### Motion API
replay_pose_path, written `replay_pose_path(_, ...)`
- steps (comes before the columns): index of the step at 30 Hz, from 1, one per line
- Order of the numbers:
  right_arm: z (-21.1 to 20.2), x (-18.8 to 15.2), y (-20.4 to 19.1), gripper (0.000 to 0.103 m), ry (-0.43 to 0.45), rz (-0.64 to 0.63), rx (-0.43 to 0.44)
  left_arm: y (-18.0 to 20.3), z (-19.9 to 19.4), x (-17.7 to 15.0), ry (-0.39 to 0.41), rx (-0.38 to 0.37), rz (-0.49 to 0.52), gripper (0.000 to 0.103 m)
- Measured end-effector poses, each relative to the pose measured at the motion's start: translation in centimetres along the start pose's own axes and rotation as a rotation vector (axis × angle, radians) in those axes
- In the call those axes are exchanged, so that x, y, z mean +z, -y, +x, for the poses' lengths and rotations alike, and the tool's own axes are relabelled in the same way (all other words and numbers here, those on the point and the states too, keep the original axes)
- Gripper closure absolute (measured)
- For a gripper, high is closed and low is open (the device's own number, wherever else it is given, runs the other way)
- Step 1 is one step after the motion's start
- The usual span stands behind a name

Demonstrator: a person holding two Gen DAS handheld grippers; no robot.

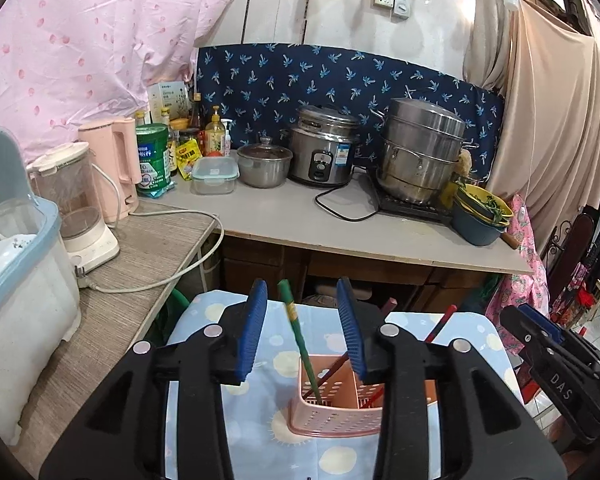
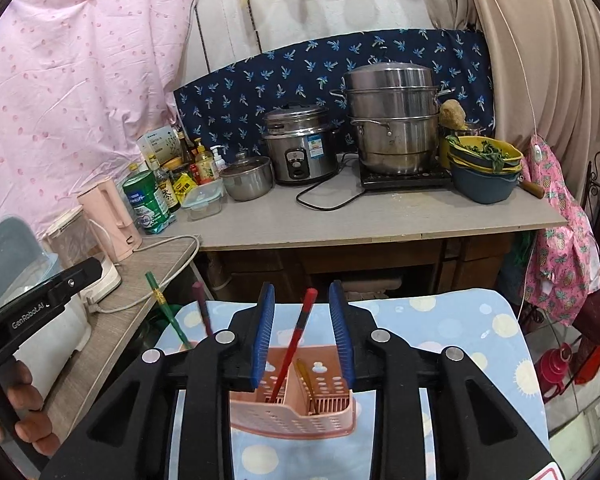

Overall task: Organize utensils
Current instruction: 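Lift both chopsticks into the pink holder and open both tools, then move both open tools back down over the remaining chopsticks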

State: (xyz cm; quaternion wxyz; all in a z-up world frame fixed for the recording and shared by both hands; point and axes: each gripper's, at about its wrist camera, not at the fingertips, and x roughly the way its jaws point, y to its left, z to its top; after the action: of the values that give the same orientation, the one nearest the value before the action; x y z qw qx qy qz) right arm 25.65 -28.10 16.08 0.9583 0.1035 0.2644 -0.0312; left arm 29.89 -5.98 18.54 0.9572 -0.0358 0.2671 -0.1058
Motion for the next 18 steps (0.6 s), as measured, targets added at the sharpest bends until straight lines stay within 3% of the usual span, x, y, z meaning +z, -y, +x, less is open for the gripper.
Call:
replay_pose_path(10, -4.0, -4.0, -1.7, 0.073, -0.061, -0.058, 0.009, 0.1, -4.2, -4.0, -0.022, 0.037, 0.056, 0.067)
replay_pose_path(18, -7.0, -12.0, -2.2, 0.072, -0.165, -0.101, -0.017, -1.3, -6.7, -10.8, -0.122, 0.067, 0.078, 0.067)
